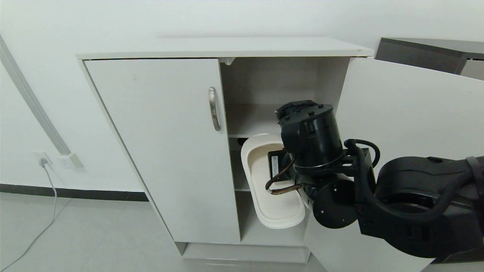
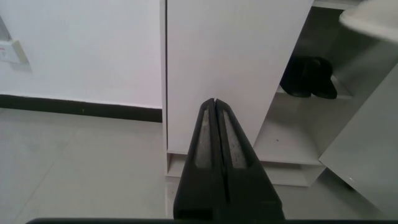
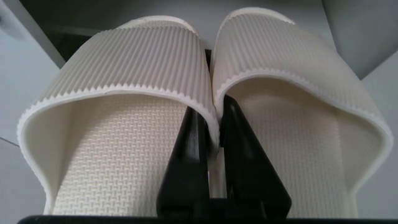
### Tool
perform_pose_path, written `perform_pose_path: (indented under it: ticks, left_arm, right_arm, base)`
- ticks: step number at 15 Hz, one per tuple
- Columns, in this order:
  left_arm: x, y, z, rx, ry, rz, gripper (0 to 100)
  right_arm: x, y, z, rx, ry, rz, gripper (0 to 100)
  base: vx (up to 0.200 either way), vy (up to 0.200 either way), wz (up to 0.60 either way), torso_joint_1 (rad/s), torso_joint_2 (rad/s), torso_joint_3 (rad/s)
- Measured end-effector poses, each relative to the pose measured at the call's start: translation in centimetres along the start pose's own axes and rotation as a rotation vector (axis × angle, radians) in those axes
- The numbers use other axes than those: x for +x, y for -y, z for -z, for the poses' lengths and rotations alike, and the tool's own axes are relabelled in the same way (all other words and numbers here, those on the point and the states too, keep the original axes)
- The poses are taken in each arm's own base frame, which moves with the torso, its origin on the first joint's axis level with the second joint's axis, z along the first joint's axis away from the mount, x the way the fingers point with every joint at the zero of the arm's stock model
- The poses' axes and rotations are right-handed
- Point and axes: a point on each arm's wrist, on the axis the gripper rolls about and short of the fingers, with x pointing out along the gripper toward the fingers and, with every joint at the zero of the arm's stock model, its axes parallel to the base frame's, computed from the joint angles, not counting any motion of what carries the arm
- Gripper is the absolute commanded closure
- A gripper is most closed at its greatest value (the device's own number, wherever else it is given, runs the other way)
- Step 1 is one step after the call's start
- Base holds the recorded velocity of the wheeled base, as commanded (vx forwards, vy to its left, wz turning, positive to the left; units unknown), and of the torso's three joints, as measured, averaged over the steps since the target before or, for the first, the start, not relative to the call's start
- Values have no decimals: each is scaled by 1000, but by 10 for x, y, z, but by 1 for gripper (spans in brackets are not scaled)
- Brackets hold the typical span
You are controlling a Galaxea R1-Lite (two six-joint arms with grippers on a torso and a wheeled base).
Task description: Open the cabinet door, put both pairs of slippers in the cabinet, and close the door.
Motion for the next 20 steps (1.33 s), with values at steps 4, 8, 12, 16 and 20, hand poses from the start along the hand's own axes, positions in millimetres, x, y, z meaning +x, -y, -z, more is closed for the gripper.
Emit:
perform_pose_path:
  ticks: [4,8,12,16,20]
  left_arm:
    - [0,0,0,0,0,0,100]
    - [0,0,0,0,0,0,100]
    - [0,0,0,1,0,0,100]
    - [0,0,0,2,-2,1,100]
    - [0,0,0,1,0,1,100]
  right_arm:
    - [13,-2,-9,29,21,19,100]
    - [27,-4,-7,28,17,42,100]
    - [31,-5,-5,18,6,50,100]
    - [32,-5,-5,17,5,52,100]
    - [33,-6,-4,16,4,51,100]
  base:
    - [0,0,0,0,0,0]
    - [0,0,0,0,0,0]
    - [100,0,0,2,1,2]
    - [200,0,0,4,2,5]
    - [100,0,0,1,0,2]
